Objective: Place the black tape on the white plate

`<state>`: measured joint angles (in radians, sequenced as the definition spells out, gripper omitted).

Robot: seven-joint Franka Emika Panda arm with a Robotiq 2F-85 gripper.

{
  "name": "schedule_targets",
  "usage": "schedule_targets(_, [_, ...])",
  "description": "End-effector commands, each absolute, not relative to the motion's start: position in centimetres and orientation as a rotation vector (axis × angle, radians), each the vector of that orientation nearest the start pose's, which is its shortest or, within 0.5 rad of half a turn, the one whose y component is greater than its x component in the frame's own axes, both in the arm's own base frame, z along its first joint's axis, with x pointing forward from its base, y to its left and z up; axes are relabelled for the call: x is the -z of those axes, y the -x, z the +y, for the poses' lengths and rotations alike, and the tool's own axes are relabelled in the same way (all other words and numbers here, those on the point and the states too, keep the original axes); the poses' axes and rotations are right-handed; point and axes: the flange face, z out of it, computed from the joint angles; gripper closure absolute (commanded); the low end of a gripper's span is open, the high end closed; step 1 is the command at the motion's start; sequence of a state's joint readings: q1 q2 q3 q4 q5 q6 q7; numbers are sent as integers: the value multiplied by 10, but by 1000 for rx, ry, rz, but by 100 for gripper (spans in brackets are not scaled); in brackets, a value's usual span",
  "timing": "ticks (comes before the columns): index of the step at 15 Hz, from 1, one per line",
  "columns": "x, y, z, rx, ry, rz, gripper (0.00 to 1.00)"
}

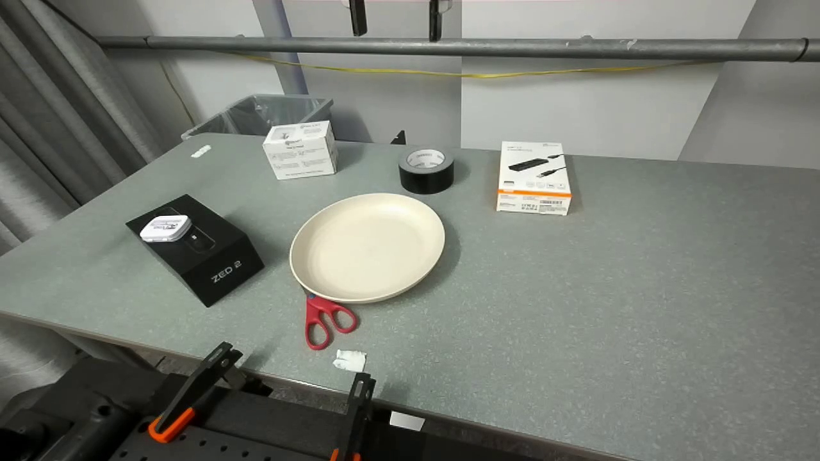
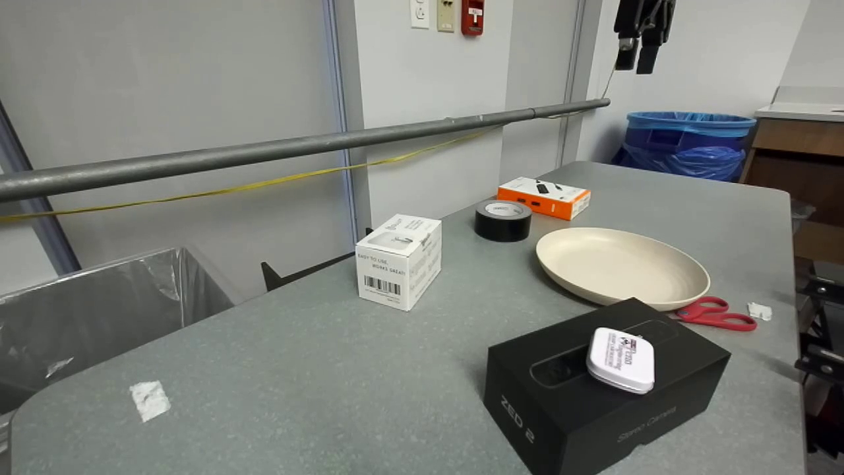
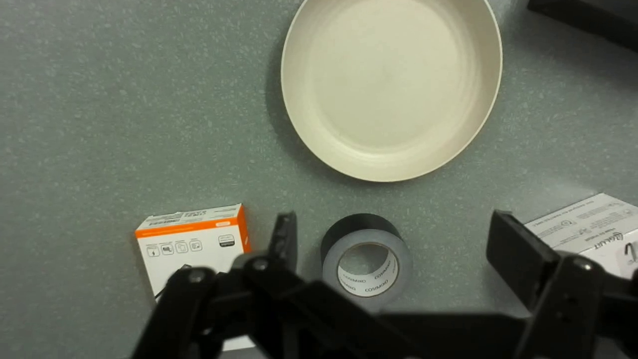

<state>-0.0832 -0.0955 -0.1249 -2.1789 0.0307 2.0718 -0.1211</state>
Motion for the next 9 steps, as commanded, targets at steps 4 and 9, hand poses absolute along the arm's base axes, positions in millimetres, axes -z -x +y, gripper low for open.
schedule_targets(4, [-431,-503,-106,-10,3097,157,0])
schedule_targets(9, [-426,-512,-103,94,3122,193,0])
